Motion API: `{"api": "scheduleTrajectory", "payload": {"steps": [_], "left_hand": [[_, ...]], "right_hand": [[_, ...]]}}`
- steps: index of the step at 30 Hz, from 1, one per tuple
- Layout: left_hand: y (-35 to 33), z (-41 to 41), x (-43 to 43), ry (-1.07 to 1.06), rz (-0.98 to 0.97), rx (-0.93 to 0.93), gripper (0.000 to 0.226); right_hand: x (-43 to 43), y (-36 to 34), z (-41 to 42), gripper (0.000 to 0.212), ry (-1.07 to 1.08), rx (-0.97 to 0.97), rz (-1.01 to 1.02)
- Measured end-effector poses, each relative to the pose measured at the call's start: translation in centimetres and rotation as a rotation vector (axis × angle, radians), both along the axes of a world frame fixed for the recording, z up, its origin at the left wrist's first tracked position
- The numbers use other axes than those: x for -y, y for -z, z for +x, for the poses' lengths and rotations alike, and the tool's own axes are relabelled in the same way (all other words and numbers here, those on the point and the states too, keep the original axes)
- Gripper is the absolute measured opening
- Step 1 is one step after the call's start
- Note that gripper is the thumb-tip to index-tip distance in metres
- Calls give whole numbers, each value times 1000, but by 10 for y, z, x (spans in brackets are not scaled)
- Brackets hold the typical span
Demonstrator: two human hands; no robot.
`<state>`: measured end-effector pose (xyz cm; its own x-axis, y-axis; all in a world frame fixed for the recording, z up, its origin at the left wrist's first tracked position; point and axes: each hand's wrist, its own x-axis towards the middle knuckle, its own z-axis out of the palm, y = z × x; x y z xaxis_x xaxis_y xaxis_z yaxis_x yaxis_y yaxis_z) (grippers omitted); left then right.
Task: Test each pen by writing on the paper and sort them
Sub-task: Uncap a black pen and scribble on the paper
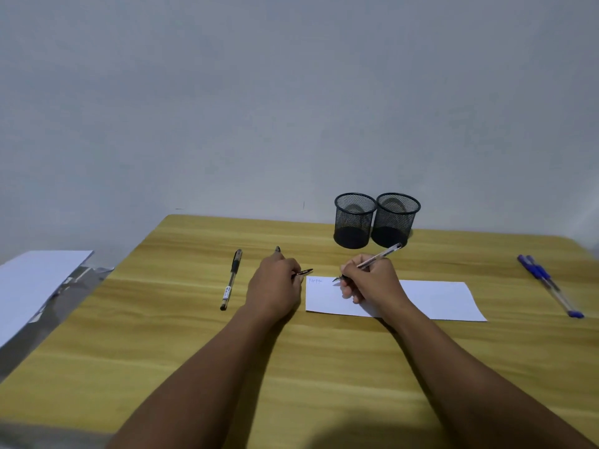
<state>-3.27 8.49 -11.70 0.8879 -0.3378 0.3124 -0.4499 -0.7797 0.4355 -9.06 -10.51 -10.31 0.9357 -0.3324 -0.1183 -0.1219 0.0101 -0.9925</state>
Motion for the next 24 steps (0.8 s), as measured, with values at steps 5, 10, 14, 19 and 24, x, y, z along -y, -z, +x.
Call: {"api": "scheduleTrajectory", "payload": {"steps": [5,10,14,19,24], "left_hand": [[12,-3,0,-13,-31,44,28],[12,-11,-1,58,-47,132,34],[13,-14,-5,135,-26,156,27],[11,-14,-5,131,0,117,32],[11,-13,-7,133,-14,67,34]], "right_hand": [[-1,3,3,12,16,-5,-36],[-1,4,4,16,23,1,-48],[3,5,7,14,17,5,-41],[3,4,12,10,-24,39,-68],[-7,-1,18,11,-40,112,-228]]}}
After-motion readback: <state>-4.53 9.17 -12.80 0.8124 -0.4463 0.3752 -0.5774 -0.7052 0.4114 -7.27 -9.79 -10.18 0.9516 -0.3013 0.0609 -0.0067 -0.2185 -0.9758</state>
